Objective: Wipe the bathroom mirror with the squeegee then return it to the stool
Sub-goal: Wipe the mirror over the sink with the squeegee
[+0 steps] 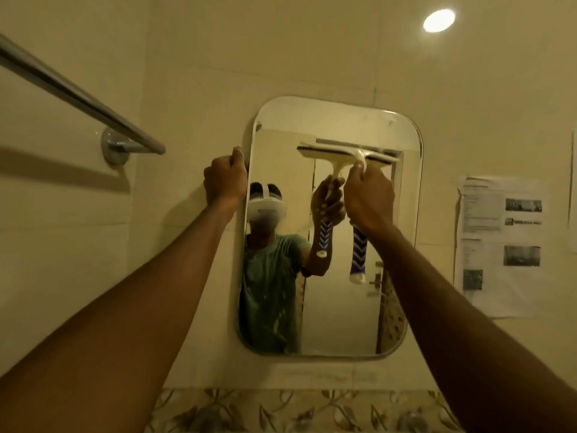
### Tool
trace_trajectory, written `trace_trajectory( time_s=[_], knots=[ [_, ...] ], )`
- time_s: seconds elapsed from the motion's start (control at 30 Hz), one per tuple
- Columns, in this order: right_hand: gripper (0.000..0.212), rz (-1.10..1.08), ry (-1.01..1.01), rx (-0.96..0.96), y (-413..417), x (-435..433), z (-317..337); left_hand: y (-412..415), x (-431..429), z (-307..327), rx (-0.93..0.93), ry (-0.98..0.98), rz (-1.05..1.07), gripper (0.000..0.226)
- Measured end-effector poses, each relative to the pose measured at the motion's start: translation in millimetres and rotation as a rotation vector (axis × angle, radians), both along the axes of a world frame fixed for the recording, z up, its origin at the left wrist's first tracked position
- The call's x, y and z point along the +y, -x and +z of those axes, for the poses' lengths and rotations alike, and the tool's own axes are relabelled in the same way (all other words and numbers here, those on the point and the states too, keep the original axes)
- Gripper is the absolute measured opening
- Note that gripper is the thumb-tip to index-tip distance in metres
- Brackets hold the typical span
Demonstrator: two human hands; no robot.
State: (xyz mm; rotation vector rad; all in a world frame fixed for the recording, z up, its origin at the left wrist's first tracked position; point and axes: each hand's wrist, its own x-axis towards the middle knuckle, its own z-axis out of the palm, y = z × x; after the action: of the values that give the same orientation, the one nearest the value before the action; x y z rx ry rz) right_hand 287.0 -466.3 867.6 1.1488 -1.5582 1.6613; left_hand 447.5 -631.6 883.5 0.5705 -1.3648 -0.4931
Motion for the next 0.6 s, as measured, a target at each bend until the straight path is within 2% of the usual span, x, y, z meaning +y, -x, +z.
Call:
trace_trajectory(
  time_s=[0.17,0.3,0.47,0.6],
  knots=[
    [0.038,-0.077,0.011,0.066,-14.1,-17.4,67.2,-3.3,-3.9,3.0,-0.019,-0.003,-0.029,0.059],
    [0.048,-0.106,-0.034,0.061,-20.7,-34.0,70.8,-4.5,-5.7,2.9,-0.032,0.003,-0.054,0.059],
    [0.032,-0.022,-0.063,0.104,-23.4,-33.1,13.6,-4.3,-9.3,4.2,-0.063,0.03,-0.047,0.061],
    [0.038,0.04,-0.059,0.055,-33.3,-29.9,-73.4,-3.5,-11.3,3.6,-0.055,0.076,-0.023,0.063]
  ],
)
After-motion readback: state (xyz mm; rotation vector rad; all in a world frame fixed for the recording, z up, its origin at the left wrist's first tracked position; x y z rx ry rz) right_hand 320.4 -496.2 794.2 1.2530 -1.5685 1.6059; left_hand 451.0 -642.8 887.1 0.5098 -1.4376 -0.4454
